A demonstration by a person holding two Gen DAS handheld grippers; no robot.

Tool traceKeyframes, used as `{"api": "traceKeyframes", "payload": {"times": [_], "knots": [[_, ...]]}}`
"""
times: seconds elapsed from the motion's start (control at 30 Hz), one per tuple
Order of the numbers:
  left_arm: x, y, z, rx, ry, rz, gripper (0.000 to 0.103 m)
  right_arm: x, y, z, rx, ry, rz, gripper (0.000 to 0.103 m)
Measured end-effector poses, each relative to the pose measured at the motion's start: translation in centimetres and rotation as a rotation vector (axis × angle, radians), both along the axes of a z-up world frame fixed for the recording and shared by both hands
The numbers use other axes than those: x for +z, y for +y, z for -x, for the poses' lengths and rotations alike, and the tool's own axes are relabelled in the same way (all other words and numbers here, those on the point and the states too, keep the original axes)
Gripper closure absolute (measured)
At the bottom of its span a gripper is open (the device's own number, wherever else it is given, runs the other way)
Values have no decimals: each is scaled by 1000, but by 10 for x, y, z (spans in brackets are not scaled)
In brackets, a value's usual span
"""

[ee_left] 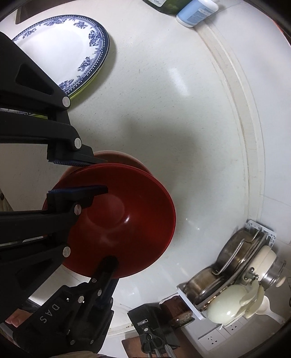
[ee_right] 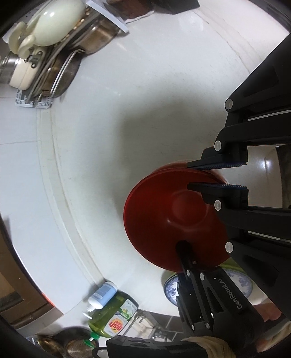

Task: Organize plates and bowls
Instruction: 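Lower the red-and-black bowl into the pink bowl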

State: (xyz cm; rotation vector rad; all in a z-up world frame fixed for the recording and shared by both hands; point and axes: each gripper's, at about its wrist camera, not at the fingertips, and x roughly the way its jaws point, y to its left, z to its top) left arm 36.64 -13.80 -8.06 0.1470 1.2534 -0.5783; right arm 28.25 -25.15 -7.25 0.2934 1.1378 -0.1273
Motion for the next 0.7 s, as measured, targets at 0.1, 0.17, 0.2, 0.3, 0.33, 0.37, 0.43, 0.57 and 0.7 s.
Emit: {"api": "traceKeyframes", "payload": {"times": [0.1,0.17,0.2,0.3,0.33,0.37,0.43,0.57,0.7], "knots": [[-3,-2,-1,-1,2,-5,87,-5,-3,1,-3,9,-12,90],[-4,-3,-1,-3,1,-12,86,-7,-4,1,-5,13,-14,90],[-5,-4,-1,-4,0,-15,86,-9,-4,1,-4,14,-17,90],[-8,-4,-1,-6,2,-20,86,-13,-6,0,-6,20,-30,90],[-9,-5,-2,-5,6,-23,85,-14,-6,-1,-6,23,-33,90],[-10,-4,-3,-7,11,-23,85,-17,-7,0,-7,30,-37,90],[-12,-5,-3,-12,11,-25,85,-20,-7,-1,-4,41,-47,90],[-12,-7,-1,-32,5,-29,80,-24,-5,0,6,51,-47,90],[-12,-8,-2,-40,-1,-28,75,-23,-5,-1,12,49,-26,90]]}}
